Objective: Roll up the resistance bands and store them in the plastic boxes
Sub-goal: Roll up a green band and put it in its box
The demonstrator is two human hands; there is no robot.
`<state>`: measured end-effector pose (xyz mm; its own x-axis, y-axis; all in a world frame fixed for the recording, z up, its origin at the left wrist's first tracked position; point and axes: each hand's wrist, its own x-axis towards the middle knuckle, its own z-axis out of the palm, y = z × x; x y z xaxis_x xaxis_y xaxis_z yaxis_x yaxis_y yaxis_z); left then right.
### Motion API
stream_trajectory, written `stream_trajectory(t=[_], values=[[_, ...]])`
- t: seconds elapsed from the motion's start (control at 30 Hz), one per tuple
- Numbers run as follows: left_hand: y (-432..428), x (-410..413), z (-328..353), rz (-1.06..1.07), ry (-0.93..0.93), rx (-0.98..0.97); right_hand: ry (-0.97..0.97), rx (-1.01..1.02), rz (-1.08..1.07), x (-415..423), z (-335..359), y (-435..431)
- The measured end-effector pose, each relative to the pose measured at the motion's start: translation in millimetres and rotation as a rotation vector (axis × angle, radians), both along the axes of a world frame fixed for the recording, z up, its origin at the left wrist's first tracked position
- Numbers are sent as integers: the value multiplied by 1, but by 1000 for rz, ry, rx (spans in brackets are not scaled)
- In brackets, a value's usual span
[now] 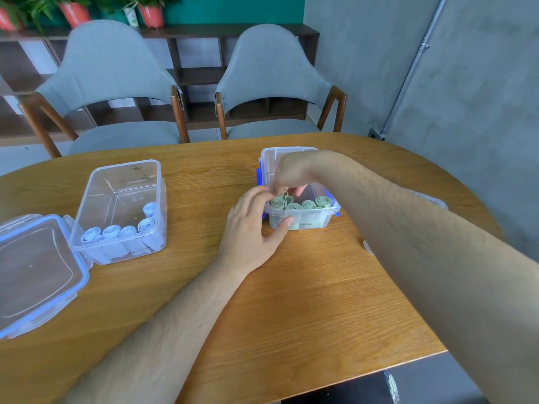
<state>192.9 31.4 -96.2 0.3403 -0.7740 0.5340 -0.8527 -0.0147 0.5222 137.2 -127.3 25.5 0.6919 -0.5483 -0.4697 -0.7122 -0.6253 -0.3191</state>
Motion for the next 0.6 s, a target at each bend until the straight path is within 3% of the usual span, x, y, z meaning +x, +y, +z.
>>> stream_trajectory(t=[0.6], values=[[2, -3, 6, -12, 44, 20, -69, 16, -94, -5, -8, 7]])
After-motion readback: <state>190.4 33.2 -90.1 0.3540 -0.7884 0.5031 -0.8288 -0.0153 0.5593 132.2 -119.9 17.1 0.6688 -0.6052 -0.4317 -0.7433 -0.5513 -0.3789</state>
